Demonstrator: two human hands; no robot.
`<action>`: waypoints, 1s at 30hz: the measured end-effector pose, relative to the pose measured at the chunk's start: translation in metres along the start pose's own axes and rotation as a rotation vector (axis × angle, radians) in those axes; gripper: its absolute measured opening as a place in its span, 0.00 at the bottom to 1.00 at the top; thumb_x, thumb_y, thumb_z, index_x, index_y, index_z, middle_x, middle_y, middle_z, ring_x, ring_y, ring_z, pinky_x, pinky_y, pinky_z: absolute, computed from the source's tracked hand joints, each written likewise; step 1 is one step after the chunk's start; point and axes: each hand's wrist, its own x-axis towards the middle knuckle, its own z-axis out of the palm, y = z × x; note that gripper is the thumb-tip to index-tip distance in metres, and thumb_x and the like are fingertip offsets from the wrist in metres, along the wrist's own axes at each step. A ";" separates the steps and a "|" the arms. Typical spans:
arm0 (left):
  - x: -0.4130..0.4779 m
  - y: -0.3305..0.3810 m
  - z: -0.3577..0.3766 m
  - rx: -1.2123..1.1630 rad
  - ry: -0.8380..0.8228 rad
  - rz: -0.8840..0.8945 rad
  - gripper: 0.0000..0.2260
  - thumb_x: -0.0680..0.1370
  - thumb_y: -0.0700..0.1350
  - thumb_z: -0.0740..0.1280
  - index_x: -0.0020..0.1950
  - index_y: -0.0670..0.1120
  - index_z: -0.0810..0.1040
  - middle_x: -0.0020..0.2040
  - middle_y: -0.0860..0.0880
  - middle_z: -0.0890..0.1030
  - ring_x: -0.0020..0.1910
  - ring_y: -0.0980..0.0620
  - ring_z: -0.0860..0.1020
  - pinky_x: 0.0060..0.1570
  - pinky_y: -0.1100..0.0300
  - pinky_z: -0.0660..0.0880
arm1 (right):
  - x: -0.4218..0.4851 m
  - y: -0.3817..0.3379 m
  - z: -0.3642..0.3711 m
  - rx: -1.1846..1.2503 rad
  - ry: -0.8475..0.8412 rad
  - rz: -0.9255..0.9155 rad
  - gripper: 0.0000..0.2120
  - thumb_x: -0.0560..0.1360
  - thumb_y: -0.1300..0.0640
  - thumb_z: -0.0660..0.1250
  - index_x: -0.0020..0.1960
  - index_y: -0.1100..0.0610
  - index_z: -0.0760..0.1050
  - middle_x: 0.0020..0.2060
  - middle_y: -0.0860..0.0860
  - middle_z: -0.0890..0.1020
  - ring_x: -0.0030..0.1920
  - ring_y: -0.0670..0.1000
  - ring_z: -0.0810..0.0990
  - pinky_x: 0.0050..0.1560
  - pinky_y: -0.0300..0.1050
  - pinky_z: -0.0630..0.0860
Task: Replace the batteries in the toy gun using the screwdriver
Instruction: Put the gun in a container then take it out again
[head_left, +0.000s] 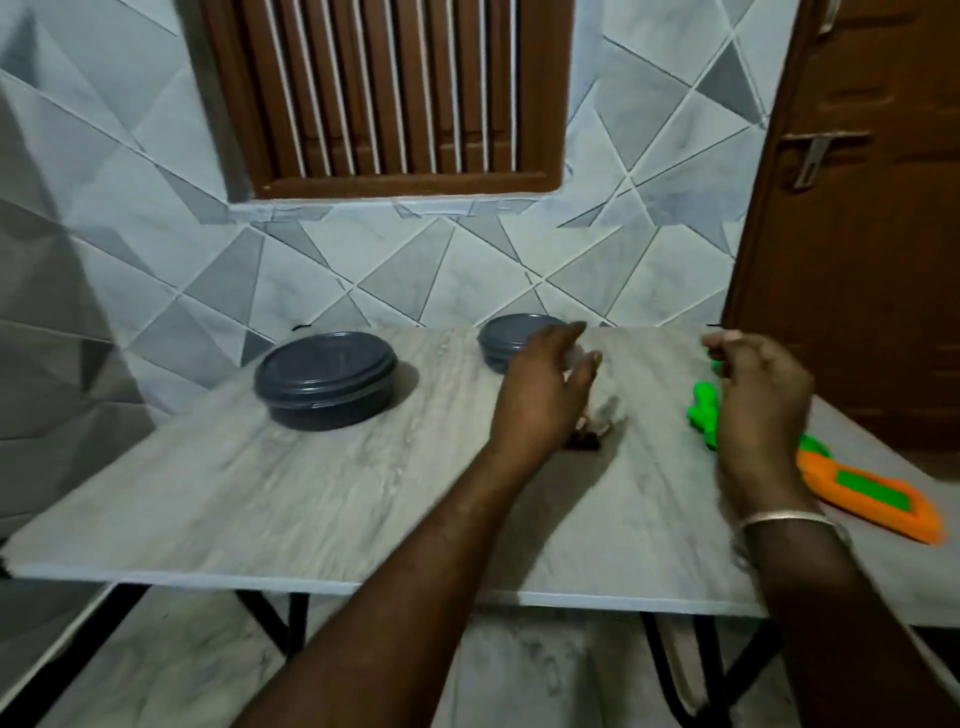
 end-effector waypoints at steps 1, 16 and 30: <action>0.001 -0.005 -0.018 0.018 0.047 -0.019 0.16 0.79 0.42 0.70 0.66 0.42 0.80 0.64 0.44 0.81 0.63 0.48 0.78 0.63 0.68 0.68 | -0.011 -0.005 0.021 0.052 -0.051 -0.004 0.11 0.72 0.50 0.63 0.42 0.52 0.83 0.40 0.50 0.83 0.43 0.51 0.81 0.48 0.50 0.75; -0.001 -0.164 -0.216 0.427 0.394 -0.607 0.27 0.79 0.52 0.68 0.75 0.41 0.69 0.74 0.33 0.65 0.75 0.35 0.62 0.75 0.44 0.61 | -0.138 0.016 0.243 0.117 -0.714 0.468 0.21 0.78 0.50 0.66 0.66 0.61 0.71 0.60 0.54 0.78 0.54 0.50 0.76 0.49 0.40 0.71; 0.001 -0.191 -0.221 0.032 0.441 -0.759 0.19 0.76 0.52 0.70 0.61 0.41 0.78 0.55 0.42 0.82 0.51 0.42 0.79 0.46 0.53 0.74 | -0.146 0.028 0.297 0.152 -0.740 0.554 0.24 0.76 0.54 0.68 0.69 0.61 0.70 0.63 0.57 0.78 0.59 0.54 0.78 0.57 0.46 0.75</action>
